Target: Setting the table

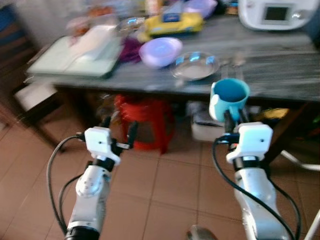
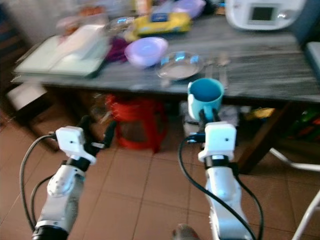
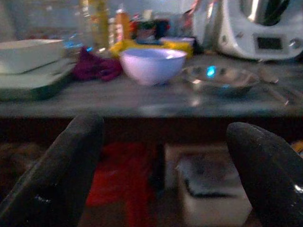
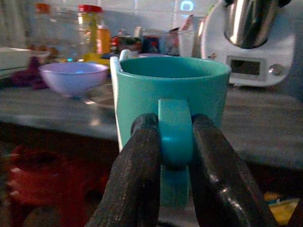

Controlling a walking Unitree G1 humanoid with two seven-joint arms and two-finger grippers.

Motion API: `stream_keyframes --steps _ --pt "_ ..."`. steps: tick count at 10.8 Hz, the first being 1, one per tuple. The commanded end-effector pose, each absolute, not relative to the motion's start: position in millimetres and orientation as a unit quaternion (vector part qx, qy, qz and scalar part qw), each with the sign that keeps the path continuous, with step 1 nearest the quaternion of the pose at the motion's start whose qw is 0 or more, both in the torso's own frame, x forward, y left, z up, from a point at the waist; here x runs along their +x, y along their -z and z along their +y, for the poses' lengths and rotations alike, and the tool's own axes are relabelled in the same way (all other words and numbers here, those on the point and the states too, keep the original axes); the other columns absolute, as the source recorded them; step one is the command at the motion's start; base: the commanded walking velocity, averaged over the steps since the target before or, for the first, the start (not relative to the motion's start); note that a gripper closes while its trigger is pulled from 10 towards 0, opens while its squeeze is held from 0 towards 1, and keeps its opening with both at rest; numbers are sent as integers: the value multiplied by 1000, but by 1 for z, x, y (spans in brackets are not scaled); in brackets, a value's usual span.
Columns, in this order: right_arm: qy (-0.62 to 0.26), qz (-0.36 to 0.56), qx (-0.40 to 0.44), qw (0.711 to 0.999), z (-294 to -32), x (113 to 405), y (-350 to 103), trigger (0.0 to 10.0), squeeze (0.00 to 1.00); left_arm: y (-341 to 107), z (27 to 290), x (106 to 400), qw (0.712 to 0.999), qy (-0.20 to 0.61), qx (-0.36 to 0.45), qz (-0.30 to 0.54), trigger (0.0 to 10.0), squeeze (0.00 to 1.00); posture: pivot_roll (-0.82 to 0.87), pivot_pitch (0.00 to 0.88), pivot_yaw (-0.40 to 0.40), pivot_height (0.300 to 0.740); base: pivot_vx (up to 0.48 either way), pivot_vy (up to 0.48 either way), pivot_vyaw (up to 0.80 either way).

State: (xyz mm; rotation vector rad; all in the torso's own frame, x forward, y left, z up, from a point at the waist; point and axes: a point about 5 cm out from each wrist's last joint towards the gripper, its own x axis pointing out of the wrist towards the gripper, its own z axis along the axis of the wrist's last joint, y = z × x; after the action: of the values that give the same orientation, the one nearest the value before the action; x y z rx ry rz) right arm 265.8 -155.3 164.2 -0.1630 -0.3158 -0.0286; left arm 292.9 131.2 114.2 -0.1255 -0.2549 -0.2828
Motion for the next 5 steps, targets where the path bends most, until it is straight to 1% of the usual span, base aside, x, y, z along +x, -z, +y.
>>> stream_keyframes --steps 1,2,5 --pt "17 -179 -78 981 -155 264 -177 10000 0 -119 134 293 980 138 -57 -134 10000 0 -131 153 91 740 480 0 0" --pt "22 -185 -79 979 -157 264 -182 10000 0 -123 133 293 978 140 -61 -141 10000 0 -131 152 88 740 480 0 0" --pt "61 -182 -90 977 -175 251 -186 10000 0 -136 139 289 976 134 -64 -161 10000 0 -137 154 78 740 480 0 0"
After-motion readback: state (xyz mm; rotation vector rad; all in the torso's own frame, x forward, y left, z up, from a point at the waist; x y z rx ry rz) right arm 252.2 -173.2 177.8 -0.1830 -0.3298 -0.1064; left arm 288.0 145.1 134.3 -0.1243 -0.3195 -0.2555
